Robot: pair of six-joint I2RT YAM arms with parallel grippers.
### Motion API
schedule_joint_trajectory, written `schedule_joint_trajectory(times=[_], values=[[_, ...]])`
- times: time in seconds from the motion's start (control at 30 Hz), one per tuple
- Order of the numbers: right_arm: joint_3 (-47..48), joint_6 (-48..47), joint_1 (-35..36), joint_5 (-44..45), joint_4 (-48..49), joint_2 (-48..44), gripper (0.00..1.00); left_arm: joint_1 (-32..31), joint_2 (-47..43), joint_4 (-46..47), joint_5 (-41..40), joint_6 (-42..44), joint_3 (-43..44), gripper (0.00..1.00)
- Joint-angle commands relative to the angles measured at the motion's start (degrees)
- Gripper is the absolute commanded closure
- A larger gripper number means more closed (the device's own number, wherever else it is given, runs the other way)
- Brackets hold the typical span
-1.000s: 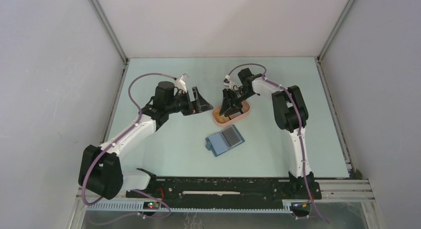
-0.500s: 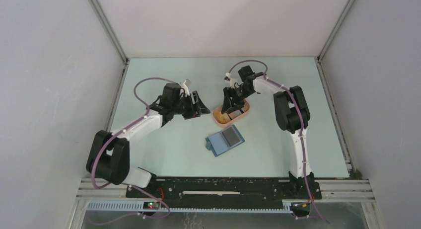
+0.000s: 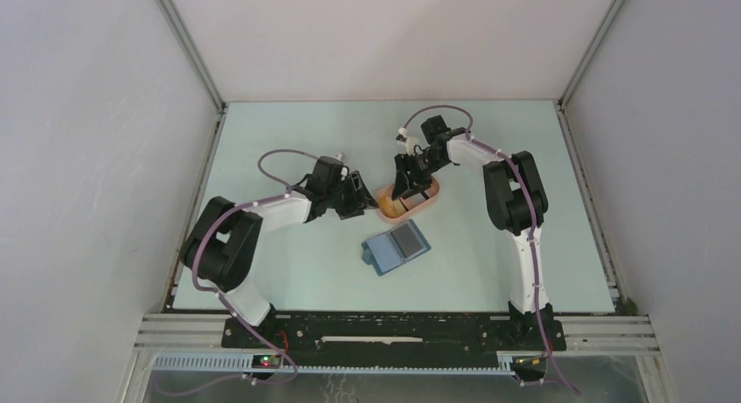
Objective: Put the credit cards into the card holder
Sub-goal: Pick up the credit card from the storage box.
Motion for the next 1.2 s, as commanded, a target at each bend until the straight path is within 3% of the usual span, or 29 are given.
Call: schedule_joint_trajectory(times=[0.0,0.27,0.57,0.97,1.17], values=[[-0.8,-1.4,0.4,-0.3,0.4,-1.2,0.38,-2.0,3.2,3.0,-3.7,-1.4,4.3,0.45],[-0.7,-0.9,1.6,-1.2,0.0,-0.5,0.39,-2.4,7.1,1.7,-3.5,0.2,6.1,0.70],[-0.1,3.5,1.9,-11.3,-0.3,0.6,0.41,-2.8,7.3,0.8,-4.0,0.9,7.0,0.92],[-0.8,9.2,0.7,-20.8,1.3,1.4,0.44,-3.5,7.4,0.7,-4.2,0.7,7.8,0.96],[-1.0,8.4,1.0,-19.2,0.9,2.0,0.46,-3.6,7.7,1.0,-3.8,0.6,8.0,0.96]])
